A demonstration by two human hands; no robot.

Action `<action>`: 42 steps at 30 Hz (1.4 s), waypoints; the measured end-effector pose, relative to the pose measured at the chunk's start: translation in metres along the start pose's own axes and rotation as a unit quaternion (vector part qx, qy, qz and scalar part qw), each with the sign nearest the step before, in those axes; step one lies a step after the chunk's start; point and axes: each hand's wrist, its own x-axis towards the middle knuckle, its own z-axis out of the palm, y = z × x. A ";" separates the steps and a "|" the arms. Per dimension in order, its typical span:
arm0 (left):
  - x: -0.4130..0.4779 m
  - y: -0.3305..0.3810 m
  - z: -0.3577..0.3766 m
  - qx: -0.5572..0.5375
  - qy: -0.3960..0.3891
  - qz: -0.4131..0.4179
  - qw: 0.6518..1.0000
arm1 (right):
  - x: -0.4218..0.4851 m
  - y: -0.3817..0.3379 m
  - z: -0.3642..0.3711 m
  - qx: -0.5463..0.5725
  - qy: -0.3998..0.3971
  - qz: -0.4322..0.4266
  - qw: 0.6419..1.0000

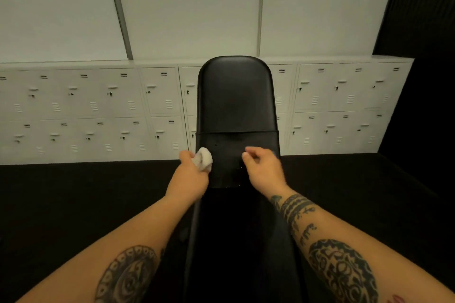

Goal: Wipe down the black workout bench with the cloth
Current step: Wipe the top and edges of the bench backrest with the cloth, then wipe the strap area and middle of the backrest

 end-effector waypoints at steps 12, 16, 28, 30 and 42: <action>-0.022 0.105 0.022 -0.445 -0.148 -0.049 0.882 | -0.010 -0.041 -0.039 0.302 -0.005 0.059 0.951; -0.023 0.108 0.024 -0.403 -0.131 -0.027 0.905 | -0.008 -0.051 -0.056 0.400 -0.040 0.165 0.901; -0.032 0.109 0.016 -0.442 -0.091 -0.011 0.892 | -0.015 -0.041 -0.052 0.211 -0.048 -0.018 0.976; -0.034 0.108 0.017 -0.476 -0.138 -0.048 0.867 | -0.017 -0.037 -0.045 0.180 -0.050 -0.020 0.982; 0.033 0.019 -0.002 -0.267 0.070 -0.056 0.960 | 0.001 0.035 -0.049 -0.049 0.069 0.073 0.994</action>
